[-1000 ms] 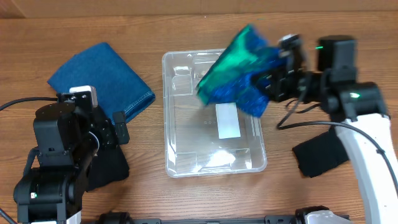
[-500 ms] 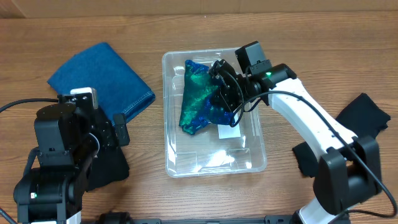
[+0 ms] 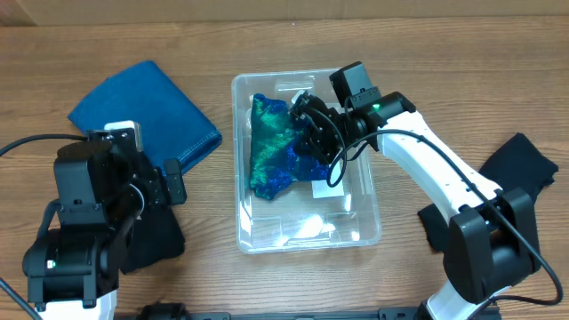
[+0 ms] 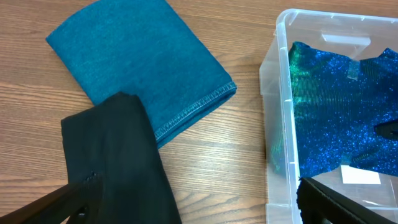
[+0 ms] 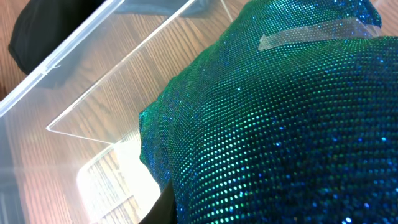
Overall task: Pack container
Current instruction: 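Carry the sequin cloth left and lower it into the clear container, then release the sequin cloth and move the right gripper to the black cloth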
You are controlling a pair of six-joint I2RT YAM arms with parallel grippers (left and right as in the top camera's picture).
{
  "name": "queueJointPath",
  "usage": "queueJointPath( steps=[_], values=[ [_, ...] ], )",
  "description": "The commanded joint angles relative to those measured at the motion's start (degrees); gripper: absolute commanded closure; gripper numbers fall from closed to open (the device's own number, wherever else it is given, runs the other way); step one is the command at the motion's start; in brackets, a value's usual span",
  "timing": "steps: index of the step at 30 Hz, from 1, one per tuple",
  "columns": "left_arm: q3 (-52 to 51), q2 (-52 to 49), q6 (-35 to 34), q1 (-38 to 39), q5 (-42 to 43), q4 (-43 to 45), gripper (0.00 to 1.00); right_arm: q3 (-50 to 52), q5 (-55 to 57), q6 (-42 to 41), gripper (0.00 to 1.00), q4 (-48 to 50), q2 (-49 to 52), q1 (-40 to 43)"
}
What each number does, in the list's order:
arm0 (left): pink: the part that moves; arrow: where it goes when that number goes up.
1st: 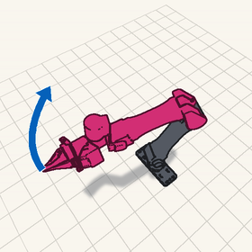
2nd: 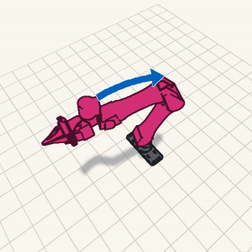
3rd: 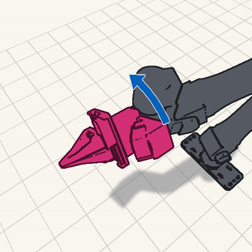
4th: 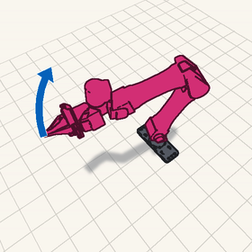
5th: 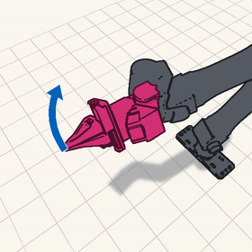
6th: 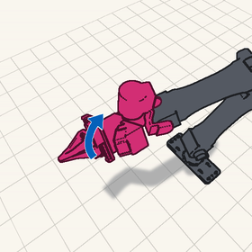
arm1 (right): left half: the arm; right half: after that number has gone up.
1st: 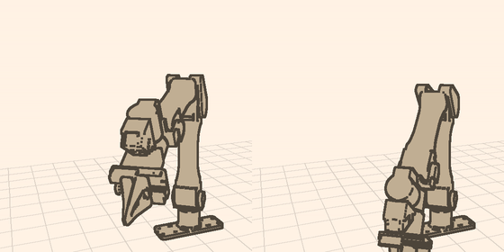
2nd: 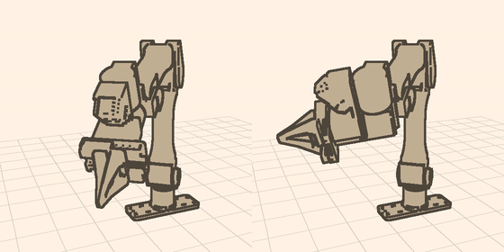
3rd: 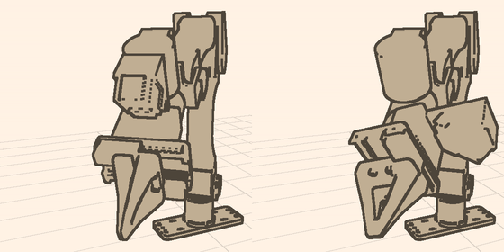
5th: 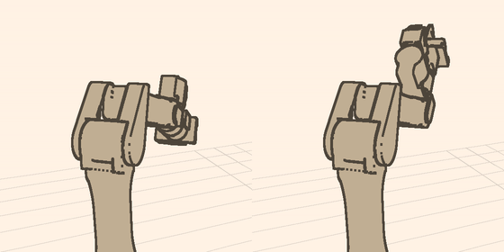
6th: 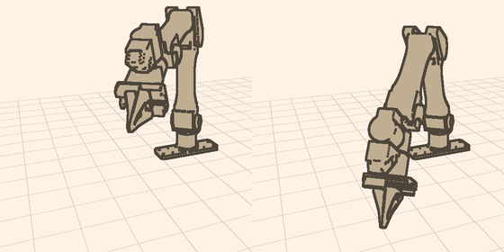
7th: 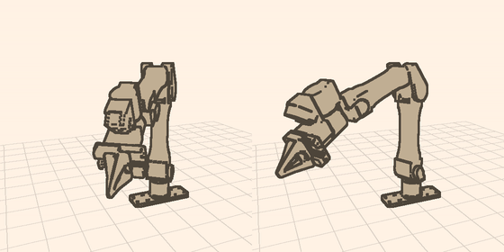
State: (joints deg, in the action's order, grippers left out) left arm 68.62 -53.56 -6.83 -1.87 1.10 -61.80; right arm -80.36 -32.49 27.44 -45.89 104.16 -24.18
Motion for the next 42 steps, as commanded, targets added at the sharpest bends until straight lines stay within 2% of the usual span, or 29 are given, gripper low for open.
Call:
queueJointPath(
  steps=[1,2,3,4,5,7,10,19,25,27,29,32,34,38,42],
  values=[
    [1.2,0.0,1.3,-0.1,0.0,-0.1,0.00,-1.0,-2.1,1.0,0.96,1.6,-0.5,-0.7],
    [1.2,0.0,1.3,-0.1,0.0,-0.1,0.00,-1.0,-2.1,0.5,0.95,2.0,-0.5,-0.7],
    [1.2,0.0,1.3,-0.1,0.0,-0.1,0.00,-1.0,-1.9,-0.6,0.70,2.4,-0.5,-0.7],
    [1.2,0.0,1.3,-0.1,0.0,-0.1,0.00,-1.0,-1.1,-1.9,0.23,2.7,-0.5,-0.7],
    [1.2,0.0,1.3,-0.1,0.0,-0.1,0.00,-1.0,0.3,-2.4,0.00,2.8,-0.5,-0.7],
    [1.2,0.0,1.3,-0.1,0.0,-0.2,0.00,-1.0,5.7,-5.0,0.00,2.8,-0.5,-0.7],
    [1.2,0.0,1.3,-0.1,0.0,-0.1,0.00,-1.0,17.5,-14.6,0.00,2.8,-0.5,-0.1],
    [1.2,0.0,1.3,0.0,0.0,-0.2,0.00,-1.6,25.0,-15.5,0.00,1.4,-0.7,-0.2],
    [1.2,0.0,1.3,-0.1,0.0,-0.2,0.00,-9.6,31.3,-19.7,0.00,-4.3,-4.5,-0.2],
    [1.2,0.0,1.3,-0.1,0.0,-0.2,0.00,-12.3,35.8,-23.7,0.00,-4.4,-8.2,0.1],
    [1.2,0.0,1.3,-0.1,0.0,-0.1,0.00,-13.3,42.8,-31.1,0.00,-4.5,-13.3,1.8],
    [1.2,0.0,1.3,-0.1,0.0,-0.1,0.00,-13.3,46.7,-42.5,0.00,-8.7,-18.9,9.3],
    [1.2,0.0,1.3,-0.1,0.0,-0.1,0.00,-13.3,44.6,-48.5,0.00,-14.7,-20.8,19.5],
    [1.2,0.0,1.3,-0.1,0.0,-0.1,0.00,-12.5,37.6,-55.3,0.00,-24.4,-20.4,37.1],
    [1.2,0.0,1.3,-0.1,0.0,0.1,0.00,-6.8,29.5,-55.5,0.00,-28.6,-20.3,53.3]
  ],
)
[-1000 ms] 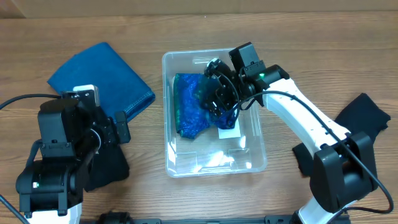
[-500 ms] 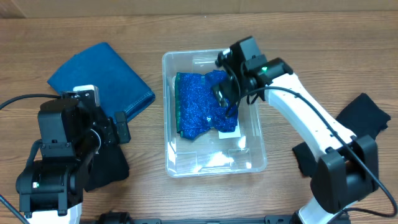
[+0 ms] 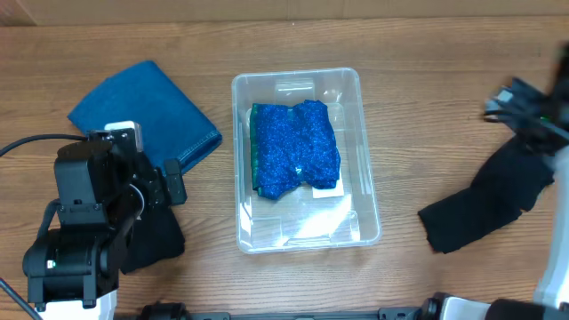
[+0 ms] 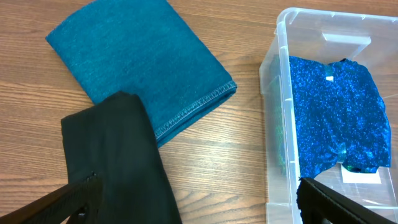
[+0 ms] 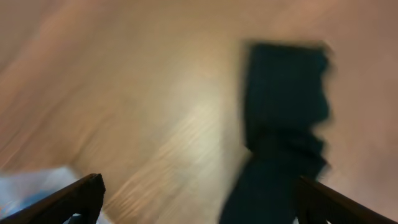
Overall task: Pack container
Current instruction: 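Release the sequin cloth and move the right gripper to the black cloth, then grasp the black cloth on the right with the right gripper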
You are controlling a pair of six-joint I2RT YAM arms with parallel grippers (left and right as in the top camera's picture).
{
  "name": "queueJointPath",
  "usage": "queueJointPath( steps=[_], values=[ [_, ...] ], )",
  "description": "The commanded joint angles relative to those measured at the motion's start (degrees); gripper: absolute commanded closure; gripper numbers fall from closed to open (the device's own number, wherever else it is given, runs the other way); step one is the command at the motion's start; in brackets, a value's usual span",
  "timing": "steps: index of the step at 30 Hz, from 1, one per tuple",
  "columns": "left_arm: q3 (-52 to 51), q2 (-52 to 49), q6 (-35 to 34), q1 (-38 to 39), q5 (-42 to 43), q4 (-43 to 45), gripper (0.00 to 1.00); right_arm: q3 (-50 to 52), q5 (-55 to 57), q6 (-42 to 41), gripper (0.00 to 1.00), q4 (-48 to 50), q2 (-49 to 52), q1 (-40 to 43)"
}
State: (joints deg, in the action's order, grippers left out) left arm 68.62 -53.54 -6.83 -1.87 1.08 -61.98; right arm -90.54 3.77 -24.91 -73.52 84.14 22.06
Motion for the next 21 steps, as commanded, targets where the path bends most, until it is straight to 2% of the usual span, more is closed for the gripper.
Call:
queueJointPath(
  steps=[1,4,8,13,21],
  values=[
    [1.2,0.0,1.3,-0.1,0.0,0.5,0.00,6.3,-8.3,-2.2,0.00,-0.9,-0.3,11.1],
    [1.2,0.0,1.3,-0.1,0.0,0.8,0.00,13.6,-10.9,-0.2,0.00,0.8,-0.4,17.3],
    [1.2,0.0,1.3,-0.1,0.0,0.9,0.00,25.1,-12.9,-0.2,0.00,6.5,-0.4,21.6],
    [1.2,0.0,1.3,-0.1,0.0,0.9,0.00,40.1,-16.8,-0.2,0.00,19.1,-0.4,22.1],
    [1.2,0.0,1.3,-0.1,0.0,0.9,0.00,56.4,-21.9,-0.1,0.00,39.8,-0.4,22.1]
  ],
)
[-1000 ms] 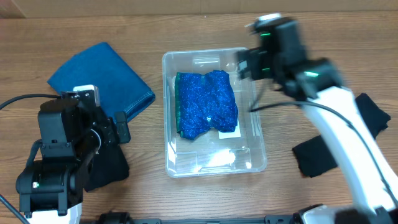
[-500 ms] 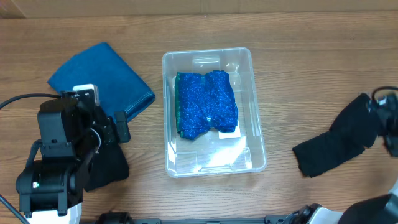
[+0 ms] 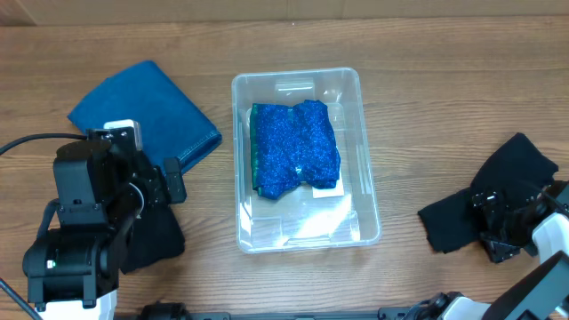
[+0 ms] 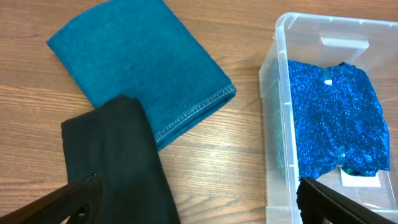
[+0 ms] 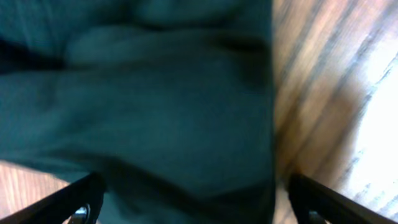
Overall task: Pack container
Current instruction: 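Grasp the black cloth on the right with the right gripper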
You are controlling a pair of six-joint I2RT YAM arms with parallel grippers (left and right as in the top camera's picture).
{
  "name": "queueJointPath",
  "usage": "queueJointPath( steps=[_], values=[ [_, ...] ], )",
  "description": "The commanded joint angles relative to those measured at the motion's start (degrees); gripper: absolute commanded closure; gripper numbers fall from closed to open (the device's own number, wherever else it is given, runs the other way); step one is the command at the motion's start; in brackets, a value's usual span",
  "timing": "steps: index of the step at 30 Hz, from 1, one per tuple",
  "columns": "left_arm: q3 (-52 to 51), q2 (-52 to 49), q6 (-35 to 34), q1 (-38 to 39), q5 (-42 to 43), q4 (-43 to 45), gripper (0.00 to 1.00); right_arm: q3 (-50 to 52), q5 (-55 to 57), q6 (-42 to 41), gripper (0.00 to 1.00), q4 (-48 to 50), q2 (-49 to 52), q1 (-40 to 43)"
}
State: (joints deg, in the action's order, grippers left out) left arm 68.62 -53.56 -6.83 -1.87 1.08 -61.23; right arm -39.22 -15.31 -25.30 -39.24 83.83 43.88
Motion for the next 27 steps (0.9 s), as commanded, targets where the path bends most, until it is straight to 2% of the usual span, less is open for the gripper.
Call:
queueJointPath(
  steps=[1,4,6,9,10,14,16,23,27],
  values=[
    [1.2,0.0,1.3,-0.1,0.0,0.2,0.00,6.3,-3.8,0.9,0.00,7.6,-0.1,0.2],
    [1.2,-0.4,1.3,-0.1,0.0,0.2,0.00,10.1,-7.8,1.2,0.02,12.2,0.0,0.2],
    [1.2,-0.7,1.3,-0.1,0.0,0.1,0.00,10.8,-8.0,1.3,0.16,12.1,0.0,0.2],
    [1.2,-0.8,1.3,-0.1,0.0,0.2,0.00,10.9,-8.0,1.3,0.30,11.4,0.0,0.2],
    [1.2,-0.8,1.3,-0.1,0.0,0.2,0.00,10.9,-8.0,1.3,0.43,11.1,0.0,0.2],
    [1.2,-0.8,1.3,-0.1,0.0,-0.1,0.00,10.9,-10.3,1.4,0.71,11.0,0.0,0.2],
    [1.2,-0.8,1.3,-0.1,0.0,0.0,0.00,10.9,-13.3,3.0,0.96,11.3,0.0,0.2],
    [1.2,-0.8,1.3,-0.1,0.0,0.0,0.00,6.3,-25.8,9.6,0.96,10.0,-3.1,-2.5],
    [1.2,-0.8,1.3,-0.1,0.0,0.0,0.00,-4.9,-28.7,15.5,0.96,2.3,-9.0,-10.6]
  ],
)
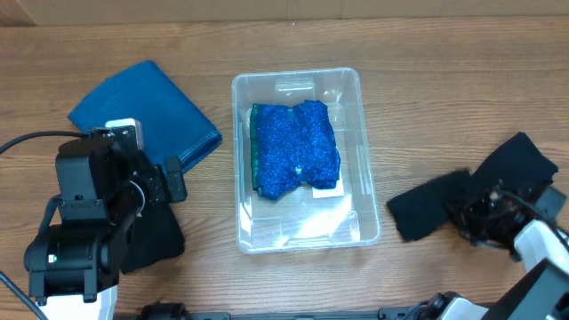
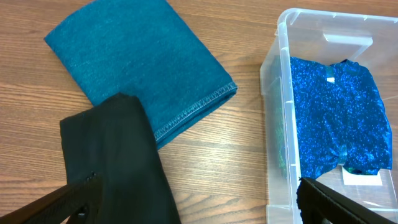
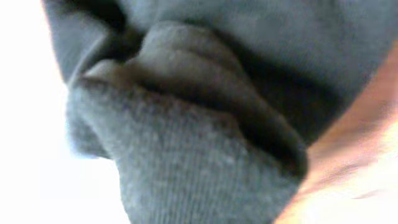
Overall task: Pack container
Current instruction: 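Grasp the black cloth on the right with the right gripper, then place the black cloth into the container's lower half with the right gripper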
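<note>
A clear plastic container [image 1: 364,191] stands mid-table with a blue sequin cloth [image 1: 295,147] lying in it, also seen in the left wrist view as the blue sequin cloth [image 2: 333,115]. At the right, a black cloth [image 1: 422,203] stretches from near the container's right wall towards the table edge. My right gripper [image 1: 474,215] sits on it, shut on a bunched fold; that black cloth [image 3: 205,155] fills the right wrist view and hides the fingers. My left gripper [image 2: 199,202] is open, low over a second black cloth [image 2: 112,162].
A folded teal cloth [image 1: 142,111] lies at the back left, close to the left arm [image 1: 84,222]. A white label [image 1: 325,189] lies on the container's floor below the sequin cloth. The container's near half shows bare floor.
My right gripper has shut on the black cloth at the right. The cloth's left end now reaches closer to the container. The left arm has not moved.
My right gripper was in the container on the sequin cloth. Then the cloth lay flat in the container and the right arm was far right. It then stood open on the black cloth, and now grips it, with the cloth drawn leftward.
</note>
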You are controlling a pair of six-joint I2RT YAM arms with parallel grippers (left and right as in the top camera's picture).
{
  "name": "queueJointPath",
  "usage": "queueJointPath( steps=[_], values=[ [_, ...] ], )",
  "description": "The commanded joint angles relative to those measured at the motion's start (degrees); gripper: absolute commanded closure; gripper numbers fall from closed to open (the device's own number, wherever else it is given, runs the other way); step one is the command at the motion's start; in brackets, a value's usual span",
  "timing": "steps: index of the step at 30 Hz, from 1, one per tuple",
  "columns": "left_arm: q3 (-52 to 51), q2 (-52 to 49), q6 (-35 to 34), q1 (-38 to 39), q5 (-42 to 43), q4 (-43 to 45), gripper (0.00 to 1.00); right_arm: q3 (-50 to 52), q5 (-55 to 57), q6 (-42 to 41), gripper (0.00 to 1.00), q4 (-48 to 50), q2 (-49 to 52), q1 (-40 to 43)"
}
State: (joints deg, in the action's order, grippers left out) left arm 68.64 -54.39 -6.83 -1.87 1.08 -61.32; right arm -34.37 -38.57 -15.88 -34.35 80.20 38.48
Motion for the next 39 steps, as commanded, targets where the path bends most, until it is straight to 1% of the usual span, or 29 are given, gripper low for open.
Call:
queueJointPath(
  steps=[1,2,4,6,8,11,15,18,20,22,26,32,33,34,35,37,39],
  values=[
    [1.2,0.0,1.3,-0.1,0.0,0.1,0.00,-13.6,-5.4,8.0,0.96,-5.4,-6.5,-8.2],
    [1.2,0.0,1.3,-0.1,0.0,0.1,0.00,-19.0,-4.5,10.6,0.96,-9.2,-7.4,-12.3],
    [1.2,0.0,1.3,-0.1,0.0,0.1,0.00,-26.4,-1.7,13.3,0.96,-14.3,-7.6,-17.9],
    [1.2,0.0,1.3,-0.1,0.0,0.1,0.00,-34.9,3.4,16.6,0.96,-19.5,-7.5,-24.9],
    [1.2,0.0,1.3,-0.1,0.0,0.1,0.00,-42.9,8.9,22.6,0.96,-24.6,-7.4,-33.1],
    [1.2,0.0,1.3,-0.1,0.0,0.1,0.00,-49.3,14.0,31.3,0.96,-29.7,-7.4,-42.9],
    [1.2,0.0,1.3,-0.1,0.0,0.0,0.00,-50.8,19.3,44.7,0.96,-32.8,-6.8,-56.9],
    [1.2,0.0,1.3,-0.1,0.0,-0.4,0.00,-50.8,19.9,50.9,0.96,-34.2,-3.9,-63.9],
    [1.2,0.0,1.3,-0.1,0.0,-0.7,0.00,-50.8,20.6,55.3,0.96,-35.4,0.1,-67.7],
    [1.2,0.0,1.3,-0.1,0.0,-0.7,0.00,-50.8,20.6,56.8,0.96,-36.8,4.0,-69.9],
    [1.2,0.0,1.3,-0.1,0.0,-0.5,0.00,-50.8,21.7,56.8,0.96,-40.6,15.3,-74.4],
    [1.2,0.0,1.3,-0.1,0.0,-0.5,0.00,-50.8,24.2,56.8,0.96,-42.4,27.9,-77.5],
    [1.2,0.0,1.3,-0.1,0.0,-0.5,0.00,-50.8,24.2,56.8,0.93,-42.4,29.1,-77.7],
    [1.2,0.0,1.3,-0.1,0.0,-0.5,0.00,-50.8,24.2,56.3,0.35,-42.2,30.3,-77.7],
    [1.2,0.0,1.3,-0.1,0.0,-0.4,0.00,-50.8,24.2,55.9,0.00,-41.8,30.9,-77.7],
    [1.2,0.0,1.3,-0.1,0.0,-0.4,0.00,-50.9,24.3,55.2,0.00,-40.8,30.4,-77.7],
    [1.2,0.0,1.3,-0.1,0.0,-0.3,0.00,-51.6,26.3,51.3,0.00,-39.1,28.9,-77.7]
  ],
)
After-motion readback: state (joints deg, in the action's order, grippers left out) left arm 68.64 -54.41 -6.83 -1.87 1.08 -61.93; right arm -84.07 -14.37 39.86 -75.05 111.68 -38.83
